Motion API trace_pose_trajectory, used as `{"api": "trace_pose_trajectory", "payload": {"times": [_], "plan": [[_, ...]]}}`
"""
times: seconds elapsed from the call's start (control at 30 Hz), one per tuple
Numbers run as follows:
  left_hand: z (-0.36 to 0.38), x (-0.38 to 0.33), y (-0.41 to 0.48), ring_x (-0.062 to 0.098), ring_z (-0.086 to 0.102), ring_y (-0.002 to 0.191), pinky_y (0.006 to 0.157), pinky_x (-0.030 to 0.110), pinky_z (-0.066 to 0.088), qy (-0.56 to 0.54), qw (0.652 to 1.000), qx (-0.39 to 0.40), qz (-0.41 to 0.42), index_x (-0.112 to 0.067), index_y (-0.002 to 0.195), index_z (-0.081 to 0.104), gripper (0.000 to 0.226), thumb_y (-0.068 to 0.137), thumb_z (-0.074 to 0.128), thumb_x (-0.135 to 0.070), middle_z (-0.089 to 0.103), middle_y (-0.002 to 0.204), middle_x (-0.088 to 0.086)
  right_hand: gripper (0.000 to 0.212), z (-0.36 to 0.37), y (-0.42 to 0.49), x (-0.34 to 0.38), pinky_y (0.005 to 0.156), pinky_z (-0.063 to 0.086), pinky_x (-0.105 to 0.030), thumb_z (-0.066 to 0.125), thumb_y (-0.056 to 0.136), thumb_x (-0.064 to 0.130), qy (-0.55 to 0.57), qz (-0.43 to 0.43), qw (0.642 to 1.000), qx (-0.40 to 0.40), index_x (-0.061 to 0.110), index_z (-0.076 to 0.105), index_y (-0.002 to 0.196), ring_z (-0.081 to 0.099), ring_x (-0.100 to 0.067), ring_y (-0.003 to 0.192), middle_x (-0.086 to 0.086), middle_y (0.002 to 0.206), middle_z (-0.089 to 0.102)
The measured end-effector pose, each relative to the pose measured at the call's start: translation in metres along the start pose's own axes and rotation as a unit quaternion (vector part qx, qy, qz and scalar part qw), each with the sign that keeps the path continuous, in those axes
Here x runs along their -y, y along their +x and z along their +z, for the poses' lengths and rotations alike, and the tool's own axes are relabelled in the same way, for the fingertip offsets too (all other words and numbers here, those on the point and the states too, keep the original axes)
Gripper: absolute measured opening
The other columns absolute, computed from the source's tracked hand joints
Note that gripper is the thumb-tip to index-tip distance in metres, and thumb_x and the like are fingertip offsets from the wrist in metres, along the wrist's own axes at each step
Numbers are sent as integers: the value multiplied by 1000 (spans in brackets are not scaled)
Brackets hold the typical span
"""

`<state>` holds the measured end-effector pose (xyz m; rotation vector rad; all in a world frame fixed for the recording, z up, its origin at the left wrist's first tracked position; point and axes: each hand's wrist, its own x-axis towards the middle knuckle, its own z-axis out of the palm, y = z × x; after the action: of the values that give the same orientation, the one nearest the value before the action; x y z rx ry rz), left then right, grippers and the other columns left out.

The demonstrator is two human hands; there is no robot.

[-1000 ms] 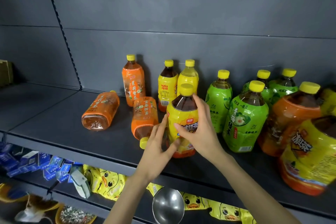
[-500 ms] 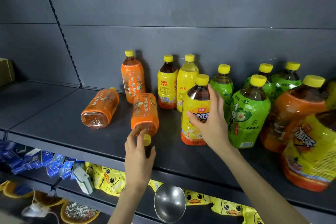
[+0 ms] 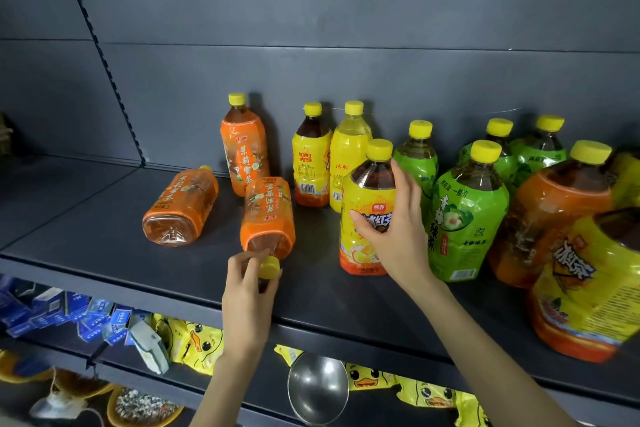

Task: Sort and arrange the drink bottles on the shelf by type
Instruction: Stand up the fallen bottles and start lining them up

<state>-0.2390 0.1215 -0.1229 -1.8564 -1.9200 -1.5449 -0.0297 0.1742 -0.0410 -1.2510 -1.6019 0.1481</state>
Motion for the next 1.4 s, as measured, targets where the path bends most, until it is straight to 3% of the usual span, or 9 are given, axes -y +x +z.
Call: {"api": "trace_pose_trajectory", "payload": {"times": [0.17, 0.33, 0.53, 0.67, 0.8, 0.93, 1.07, 1.23, 1.4], "plan": [[-12, -3, 6, 18, 58, 65, 62, 27, 48, -2, 998, -41, 38, -3, 105, 68, 39, 68, 81, 2, 57, 96, 12, 89, 0, 0, 0, 85, 52, -42, 72, 79, 39, 0, 1, 1000, 1, 28, 18, 149, 36, -20, 132, -2, 146, 28], [-26, -14, 19, 10, 55, 78, 59, 26, 44, 22, 997, -62, 45, -14, 109, 70, 40, 71, 82, -13, 62, 99, 4, 89, 0, 1, 0, 86, 50, -39, 73, 79, 37, 7, 2, 1000, 2, 27, 19, 149, 36, -20, 132, -2, 146, 28], [-40, -32, 41, 2, 52, 91, 69, 18, 39, -21, 995, -86, 42, -15, 108, 70, 36, 73, 80, -16, 64, 99, 1, 89, 0, 0, 0, 87, 51, -39, 73, 79, 38, 9, 3, 1000, 1, 27, 19, 149, 36, -20, 132, -2, 147, 27], [-48, -43, 63, 9, 56, 92, 73, 11, 41, -91, 992, -72, 40, -15, 111, 68, 38, 75, 76, -25, 63, 100, 1, 89, 1, 0, -1, 87, 52, -40, 72, 79, 39, 17, 4, 1000, 2, 30, 18, 149, 36, -20, 133, 0, 147, 26], [-47, -54, 85, 16, 59, 97, 84, 31, 51, -157, 985, -58, 33, -19, 112, 66, 37, 77, 75, -25, 62, 102, 0, 89, 1, 0, -2, 85, 52, -39, 72, 78, 41, 17, -3, 1000, -2, 32, 17, 148, 36, -20, 132, 1, 146, 27], [-44, -57, 107, 12, 61, 95, 84, 36, 52, -185, 982, -30, 32, -26, 111, 62, 36, 77, 76, -27, 64, 104, 0, 89, 1, 0, -3, 86, 52, -39, 72, 77, 42, 24, -4, 1000, -1, 35, 16, 147, 37, -21, 132, 1, 146, 27], [-33, -57, 123, 17, 53, 97, 78, 28, 42, -104, 993, -19, 57, -22, 111, 64, 37, 80, 71, -40, 55, 101, -4, 89, 0, 0, -2, 87, 50, -38, 73, 78, 39, 17, 0, 1000, -1, 30, 19, 148, 35, -20, 132, -1, 146, 28], [-19, -56, 135, 10, 50, 93, 76, 6, 33, -122, 992, -27, 30, -17, 115, 64, 36, 83, 71, -31, 51, 99, -2, 89, 0, 0, -2, 87, 52, -39, 72, 78, 42, 14, 1, 1000, 2, 33, 17, 148, 35, -18, 132, 2, 146, 27], [-25, -52, 152, 14, 54, 92, 77, 16, 41, -173, 983, -53, 15, -14, 119, 63, 35, 87, 67, -28, 51, 98, -2, 90, 2, 0, -4, 84, 50, -34, 71, 78, 43, 11, 2, 1000, 0, 34, 16, 148, 35, -17, 132, 2, 147, 26]]}}
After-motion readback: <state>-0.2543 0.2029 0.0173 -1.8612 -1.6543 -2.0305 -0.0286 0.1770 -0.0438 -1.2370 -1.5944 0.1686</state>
